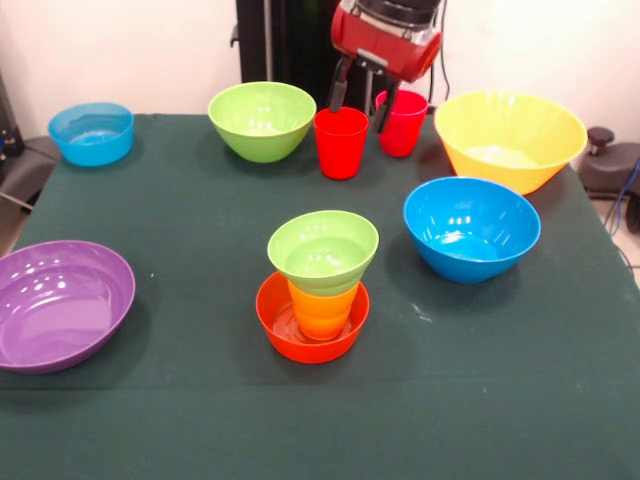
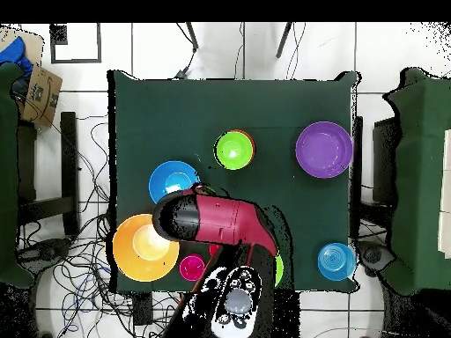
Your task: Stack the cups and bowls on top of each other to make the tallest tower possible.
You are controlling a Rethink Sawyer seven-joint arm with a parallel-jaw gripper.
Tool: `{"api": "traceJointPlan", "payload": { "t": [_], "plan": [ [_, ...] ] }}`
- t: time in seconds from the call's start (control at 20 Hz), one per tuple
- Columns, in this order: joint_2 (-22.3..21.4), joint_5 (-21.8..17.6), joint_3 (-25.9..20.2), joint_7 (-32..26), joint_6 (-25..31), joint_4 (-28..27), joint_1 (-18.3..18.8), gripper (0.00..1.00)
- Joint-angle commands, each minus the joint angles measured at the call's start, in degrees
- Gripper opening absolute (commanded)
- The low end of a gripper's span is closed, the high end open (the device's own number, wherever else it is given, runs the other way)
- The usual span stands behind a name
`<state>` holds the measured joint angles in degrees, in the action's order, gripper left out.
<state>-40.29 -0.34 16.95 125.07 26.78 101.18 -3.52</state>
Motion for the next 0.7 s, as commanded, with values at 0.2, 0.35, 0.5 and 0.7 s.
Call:
{"api": "traceJointPlan", "payload": {
  "t": [0.2,0.35,0.5,0.7],
  "plan": [
    [5.73,-1.74,-1.1,5.98,3.19,1.52,-1.19,1.0],
    [5.19,-0.37,-0.93,6.72,5.23,2.63,-1.1,1.0],
    [4.77,-0.13,-0.85,6.43,5.33,3.43,-0.91,1.0],
    [3.78,-0.56,-0.93,5.39,4.94,4.2,-0.77,1.0]
  ]
}}
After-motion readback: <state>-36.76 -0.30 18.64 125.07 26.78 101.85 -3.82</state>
